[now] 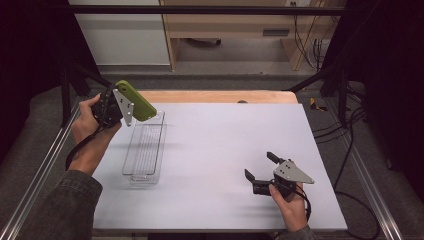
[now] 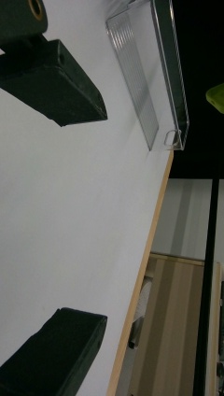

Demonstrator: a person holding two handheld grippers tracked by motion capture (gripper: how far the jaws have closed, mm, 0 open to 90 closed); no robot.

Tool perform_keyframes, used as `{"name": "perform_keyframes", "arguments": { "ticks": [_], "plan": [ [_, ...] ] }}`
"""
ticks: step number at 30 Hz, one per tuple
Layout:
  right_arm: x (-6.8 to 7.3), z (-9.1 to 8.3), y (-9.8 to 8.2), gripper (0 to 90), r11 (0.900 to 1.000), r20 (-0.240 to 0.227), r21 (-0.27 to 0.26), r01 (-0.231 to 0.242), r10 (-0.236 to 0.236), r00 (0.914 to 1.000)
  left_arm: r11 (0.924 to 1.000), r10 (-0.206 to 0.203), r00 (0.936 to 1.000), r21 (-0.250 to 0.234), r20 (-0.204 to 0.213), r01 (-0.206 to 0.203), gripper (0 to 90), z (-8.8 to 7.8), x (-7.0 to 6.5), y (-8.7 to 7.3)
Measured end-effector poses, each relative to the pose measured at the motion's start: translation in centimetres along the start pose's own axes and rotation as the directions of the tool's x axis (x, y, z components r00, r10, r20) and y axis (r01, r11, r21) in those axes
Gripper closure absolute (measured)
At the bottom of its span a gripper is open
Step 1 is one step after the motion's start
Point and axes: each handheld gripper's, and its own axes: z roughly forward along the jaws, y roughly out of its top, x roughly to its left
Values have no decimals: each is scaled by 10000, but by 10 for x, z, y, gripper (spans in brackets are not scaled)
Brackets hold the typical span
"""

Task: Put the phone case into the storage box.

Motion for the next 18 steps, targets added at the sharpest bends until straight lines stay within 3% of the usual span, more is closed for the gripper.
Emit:
{"name": "perform_keyframes", "arguments": {
  "ticks": [10, 18],
  "plan": [
    [-1, -15, 2, 37, 9989, -95, -301, 346, -349, 9993, 9990, 448, 9990, -38, -15, -448, 879, -3, -6, 0],
    [-1, -22, -3, 35, 9989, -405, -201, 425, -433, 9982, 9984, 560, 9984, 15, -25, -560, 879, -2, -9, -1]
  ]
}}
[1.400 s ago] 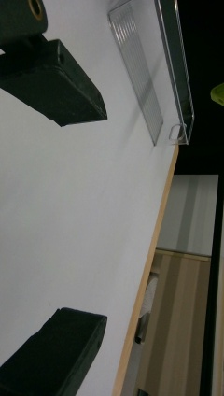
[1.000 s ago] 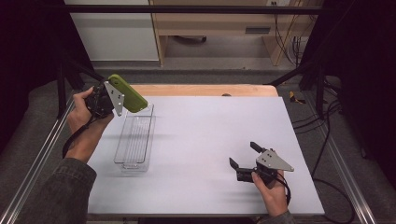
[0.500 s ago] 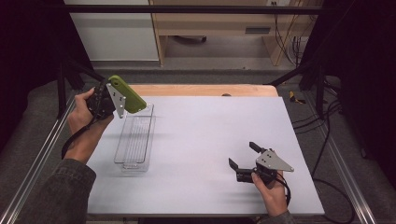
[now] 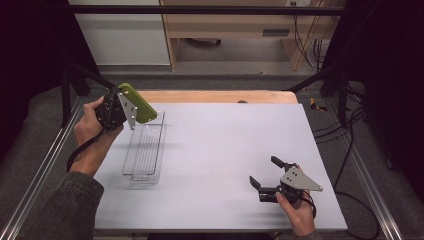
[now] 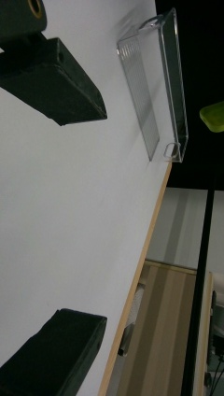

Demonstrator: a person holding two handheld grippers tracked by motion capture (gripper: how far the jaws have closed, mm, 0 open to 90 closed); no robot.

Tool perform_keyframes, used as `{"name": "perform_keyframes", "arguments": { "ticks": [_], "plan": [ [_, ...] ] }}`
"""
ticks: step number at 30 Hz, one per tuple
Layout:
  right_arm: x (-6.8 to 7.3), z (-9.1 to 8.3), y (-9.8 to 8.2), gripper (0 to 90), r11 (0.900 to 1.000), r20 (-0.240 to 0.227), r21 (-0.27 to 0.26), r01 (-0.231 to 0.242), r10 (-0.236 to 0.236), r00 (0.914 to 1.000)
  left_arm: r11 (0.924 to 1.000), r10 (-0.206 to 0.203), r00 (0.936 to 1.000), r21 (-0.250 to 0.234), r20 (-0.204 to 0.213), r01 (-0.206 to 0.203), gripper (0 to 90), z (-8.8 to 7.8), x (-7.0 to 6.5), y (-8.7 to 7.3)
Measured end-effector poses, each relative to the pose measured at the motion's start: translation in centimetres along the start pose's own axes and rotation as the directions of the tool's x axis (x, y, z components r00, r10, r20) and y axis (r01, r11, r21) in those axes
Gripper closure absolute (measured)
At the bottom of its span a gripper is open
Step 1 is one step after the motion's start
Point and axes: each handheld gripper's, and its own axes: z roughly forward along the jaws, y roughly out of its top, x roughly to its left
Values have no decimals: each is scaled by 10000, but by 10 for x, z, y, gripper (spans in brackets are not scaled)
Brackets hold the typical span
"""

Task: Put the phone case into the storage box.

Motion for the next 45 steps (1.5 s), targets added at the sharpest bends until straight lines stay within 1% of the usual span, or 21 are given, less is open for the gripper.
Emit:
{"name": "perform_keyframes", "arguments": {
  "ticks": [2, 4, 6, 9, 11, 14, 17, 19, 21, 24, 28, 30, 31, 35, 39, 40, 45],
  "plan": [
    [1, -2, 0, 35, 10000, -15, 7, 15, -15, 10000, 10000, 48, 10000, 10, 32, -48, 879, 1, -1, 0],
    [0, -3, -1, 35, 10000, -20, 20, -24, 24, 10000, 9998, 205, 9998, 11, 61, -205, 879, 3, -3, -1],
    [-1, -4, -2, 34, 10000, -15, 46, -52, 52, 10000, 9997, 243, 9997, 45, 82, -243, 879, 5, -5, -2],
    [-2, -3, -2, 34, 10000, 11, -4, -72, 72, 10000, 9991, 418, 9991, 100, 93, -419, 879, 8, -10, -3],
    [-3, -2, -2, 34, 10000, 38, 42, -76, 76, 10000, 9988, 497, 9987, 43, 65, -498, 879, 9, -12, -2],
    [-3, -2, -3, 33, 9999, 60, 30, -169, 169, 9998, 9974, 716, 9974, -15, -21, -716, 879, 11, -15, -1],
    [-4, -1, -2, 33, 9999, 68, -16, -164, 164, 9998, 9961, 879, 9961, 81, 28, -879, 879, 14, -21, -3],
    [-4, -1, -2, 33, 9999, 71, -10, -171, 171, 9998, 9940, 1081, 9941, 152, 58, -1082, 879, 15, -24, -4],
    [-4, -1, -2, 33, 9998, 73, -13, -186, 186, 9998, 9933, 1146, 9934, 155, 65, -1147, 879, 16, -27, -6],
    [-4, -1, -2, 33, 9998, 70, -27, -207, 207, 9998, 9934, 1135, 9935, 182, 70, -1136, 879, 18, -29, -8],
    [-4, -1, -2, 33, 9997, 82, -33, -224, 224, 9997, 9945, 1018, 9947, 233, 165, -1021, 879, 20, -34, -10],
    [-4, 0, -2, 33, 9999, 97, -2, -161, 161, 9998, 9934, 1112, 9936, 251, 199, -1117, 879, 21, -38, -11],
    [-4, 0, -3, 33, 9999, 89, 6, -151, 151, 9998, 9917, 1246, 9920, 279, 219, -1252, 879, 22, -40, -11],
    [-5, 0, -3, 33, 9998, 86, 14, -186, 186, 9998, 9893, 1430, 9894, 248, 245, -1436, 879, 23, -46, -9],
    [-5, 0, -3, 33, 9998, 58, 33, -221, 221, 9997, 9890, 1446, 9891, 279, 280, -1454, 879, 26, -49, -9],
    [-5, 0, -3, 33, 9997, 52, 22, -230, 230, 9997, 9876, 1526, 9879, 323, 294, -1535, 879, 26, -50, -9],
    [-5, 0, -3, 33, 9997, 42, 7, -228, 228, 9997, 9858, 1623, 9861, 374, 353, -1636, 878, 28, -54, -10]
  ]
}}
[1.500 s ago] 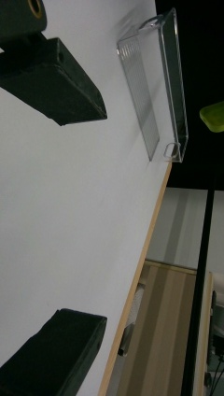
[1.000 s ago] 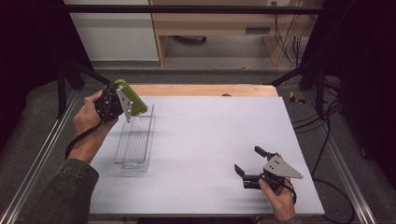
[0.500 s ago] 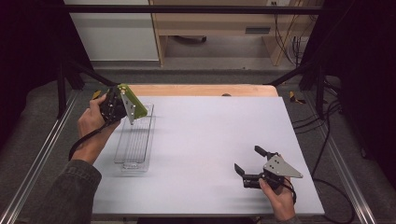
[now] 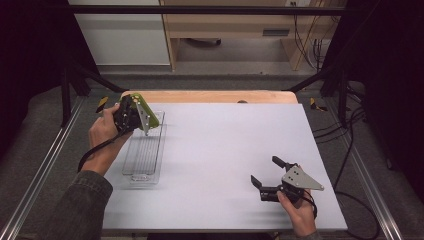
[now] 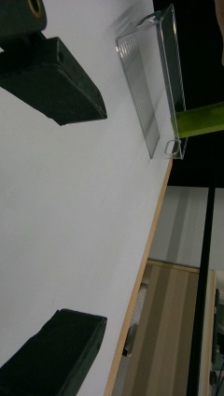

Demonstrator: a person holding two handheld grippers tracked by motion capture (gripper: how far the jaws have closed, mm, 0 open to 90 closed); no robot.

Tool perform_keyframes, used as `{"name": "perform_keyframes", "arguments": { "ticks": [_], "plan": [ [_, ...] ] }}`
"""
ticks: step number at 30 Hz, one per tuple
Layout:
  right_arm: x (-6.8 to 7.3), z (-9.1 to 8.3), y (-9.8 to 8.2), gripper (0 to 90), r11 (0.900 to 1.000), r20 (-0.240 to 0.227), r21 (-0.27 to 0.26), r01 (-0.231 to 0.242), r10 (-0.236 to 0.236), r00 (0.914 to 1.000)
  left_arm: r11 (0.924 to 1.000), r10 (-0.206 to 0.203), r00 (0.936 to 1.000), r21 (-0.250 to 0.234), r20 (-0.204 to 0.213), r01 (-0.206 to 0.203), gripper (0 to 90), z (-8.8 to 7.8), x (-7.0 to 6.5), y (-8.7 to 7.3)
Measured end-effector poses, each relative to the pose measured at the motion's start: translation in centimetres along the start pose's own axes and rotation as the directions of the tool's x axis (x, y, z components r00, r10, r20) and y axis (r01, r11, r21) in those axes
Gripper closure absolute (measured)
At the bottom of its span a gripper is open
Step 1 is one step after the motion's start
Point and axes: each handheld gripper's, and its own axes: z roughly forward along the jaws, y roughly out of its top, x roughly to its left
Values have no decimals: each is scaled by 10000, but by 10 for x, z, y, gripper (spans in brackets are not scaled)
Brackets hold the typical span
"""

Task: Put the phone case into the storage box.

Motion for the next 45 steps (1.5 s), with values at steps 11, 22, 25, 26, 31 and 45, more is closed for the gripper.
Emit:
{"name": "perform_keyframes", "arguments": {
  "ticks": [11, 22, 25, 26, 31, 45],
  "plan": [
    [0, 1, 0, 33, 10000, -4, 25, -80, 80, 10000, 9987, 497, 9988, 61, 32, -497, 879, 4, -12, 0],
    [0, 1, -1, 33, 9999, -1, 88, -115, 115, 9999, 9968, 793, 9968, 16, 39, -793, 879, 5, -21, 4],
    [0, 1, -1, 33, 9999, -13, 97, -130, 130, 9999, 9968, 802, 9968, 26, 52, -802, 878, 7, -22, 5],
    [0, 1, -1, 33, 9999, -10, 94, -140, 140, 9999, 9969, 791, 9968, 30, 67, -791, 878, 7, -23, 5],
    [-1, 1, -1, 34, 9997, 81, 116, -230, 229, 9997, 9961, 882, 9961, -9, 47, -882, 878, 6, -25, 8],
    [-1, 1, -1, 34, 9996, 13, 98, -263, 263, 9997, 9945, 1049, 9945, 4, 23, -1049, 878, 9, -31, 10]
  ]
}}
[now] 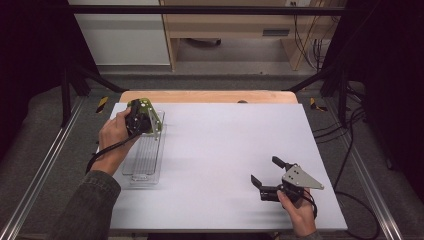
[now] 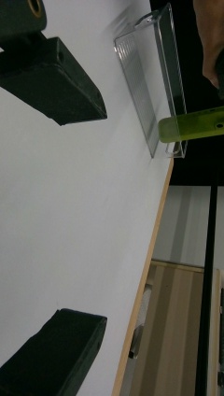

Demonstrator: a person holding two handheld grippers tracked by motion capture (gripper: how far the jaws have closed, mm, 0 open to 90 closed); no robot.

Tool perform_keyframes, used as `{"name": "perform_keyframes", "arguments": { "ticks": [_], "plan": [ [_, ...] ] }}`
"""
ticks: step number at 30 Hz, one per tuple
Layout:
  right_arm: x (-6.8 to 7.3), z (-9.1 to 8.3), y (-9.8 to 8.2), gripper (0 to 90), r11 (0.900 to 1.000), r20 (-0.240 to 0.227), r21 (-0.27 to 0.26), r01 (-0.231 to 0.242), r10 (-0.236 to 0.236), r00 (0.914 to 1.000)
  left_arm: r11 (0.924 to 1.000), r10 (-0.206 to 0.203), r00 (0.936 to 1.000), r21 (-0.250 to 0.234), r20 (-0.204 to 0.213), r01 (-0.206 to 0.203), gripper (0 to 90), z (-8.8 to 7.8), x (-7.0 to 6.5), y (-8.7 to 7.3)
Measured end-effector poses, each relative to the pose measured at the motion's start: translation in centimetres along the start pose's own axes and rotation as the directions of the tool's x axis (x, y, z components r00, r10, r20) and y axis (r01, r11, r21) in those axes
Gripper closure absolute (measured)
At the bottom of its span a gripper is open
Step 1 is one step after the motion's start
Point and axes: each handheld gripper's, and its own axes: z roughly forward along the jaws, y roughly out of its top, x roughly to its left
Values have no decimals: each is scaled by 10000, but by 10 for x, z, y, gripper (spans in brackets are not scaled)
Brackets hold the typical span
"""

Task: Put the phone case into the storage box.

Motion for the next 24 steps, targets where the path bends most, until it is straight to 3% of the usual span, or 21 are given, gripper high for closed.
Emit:
{"name": "perform_keyframes", "arguments": {
  "ticks": [14, 24],
  "plan": [
    [0, 1, -1, 32, 10000, 5, 51, -25, 25, 10000, 9997, 262, 9997, -34, 34, -262, 878, 0, -10, 1],
    [0, 1, -1, 32, 9999, -33, 97, -33, 33, 10000, 9997, 230, 9997, 39, -32, -230, 878, 1, -10, -1]
  ]
}}
